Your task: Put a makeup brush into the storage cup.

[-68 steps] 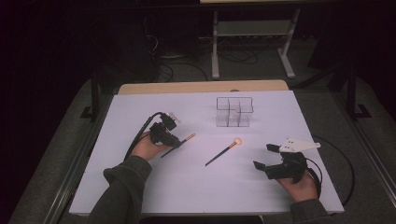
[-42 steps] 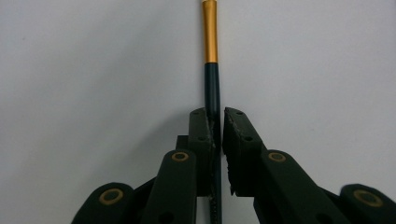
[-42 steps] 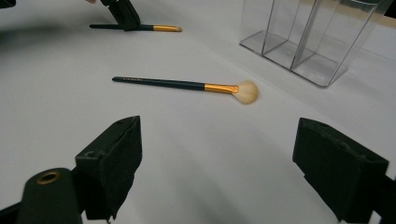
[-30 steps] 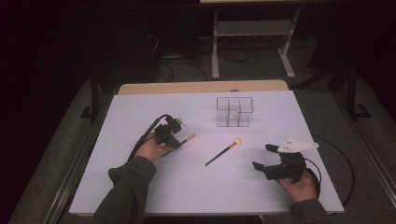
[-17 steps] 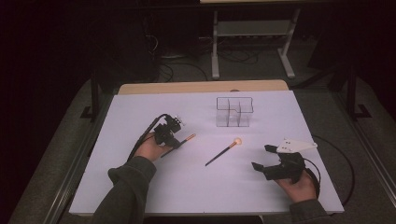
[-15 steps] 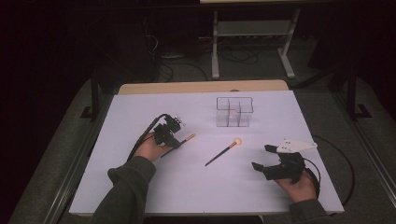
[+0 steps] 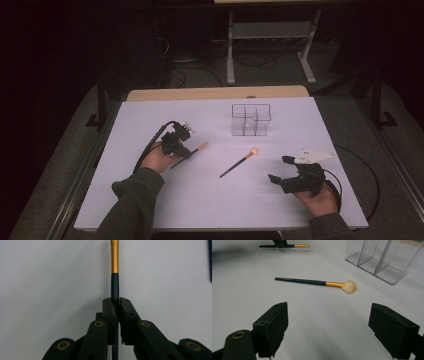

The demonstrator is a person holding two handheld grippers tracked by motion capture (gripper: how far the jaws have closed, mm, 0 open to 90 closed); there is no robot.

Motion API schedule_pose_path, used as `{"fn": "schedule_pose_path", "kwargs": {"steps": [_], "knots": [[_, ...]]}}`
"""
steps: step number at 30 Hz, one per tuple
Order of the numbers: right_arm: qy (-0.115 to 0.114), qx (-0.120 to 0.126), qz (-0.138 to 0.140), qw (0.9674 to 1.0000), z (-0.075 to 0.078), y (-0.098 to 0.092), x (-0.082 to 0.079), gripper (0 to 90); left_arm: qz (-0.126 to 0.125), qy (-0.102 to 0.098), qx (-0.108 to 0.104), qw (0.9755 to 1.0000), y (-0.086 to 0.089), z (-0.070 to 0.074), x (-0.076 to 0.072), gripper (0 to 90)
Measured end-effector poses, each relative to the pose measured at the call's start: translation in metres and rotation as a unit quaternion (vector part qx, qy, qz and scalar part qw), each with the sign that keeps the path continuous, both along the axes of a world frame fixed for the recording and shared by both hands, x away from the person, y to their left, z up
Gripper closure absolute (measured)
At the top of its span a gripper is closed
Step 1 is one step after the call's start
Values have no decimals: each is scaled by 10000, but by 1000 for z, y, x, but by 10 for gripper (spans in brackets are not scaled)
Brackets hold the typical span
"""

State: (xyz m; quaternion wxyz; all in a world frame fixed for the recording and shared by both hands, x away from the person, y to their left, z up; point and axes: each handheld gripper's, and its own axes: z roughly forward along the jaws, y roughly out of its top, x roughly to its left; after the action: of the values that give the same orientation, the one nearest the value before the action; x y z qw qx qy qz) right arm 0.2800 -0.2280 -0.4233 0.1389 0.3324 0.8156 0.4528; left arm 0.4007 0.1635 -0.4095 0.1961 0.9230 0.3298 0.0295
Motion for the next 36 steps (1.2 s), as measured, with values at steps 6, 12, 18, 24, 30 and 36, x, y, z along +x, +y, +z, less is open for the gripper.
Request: {"fn": "schedule_pose_path", "kwargs": {"steps": [6,12,18,24,30,36], "knots": [[28,8,31,10000,1,3,1,151,-97,-58,-132,9998,5,8,-6,837],[71,10,129,9999,2,8,2,151,-156,-149,-329,9992,10,20,-13,837],[141,-9,280,9995,6,15,3,151,-247,-211,-495,9982,17,27,-23,837],[199,-58,411,9989,11,21,4,158,-324,-278,-656,9969,22,33,-31,837],[273,-133,584,9978,20,31,8,163,-470,-352,-774,9953,28,43,-40,837],[321,-173,720,9967,28,40,14,163,-533,-456,-926,9932,32,48,-51,837]]}}
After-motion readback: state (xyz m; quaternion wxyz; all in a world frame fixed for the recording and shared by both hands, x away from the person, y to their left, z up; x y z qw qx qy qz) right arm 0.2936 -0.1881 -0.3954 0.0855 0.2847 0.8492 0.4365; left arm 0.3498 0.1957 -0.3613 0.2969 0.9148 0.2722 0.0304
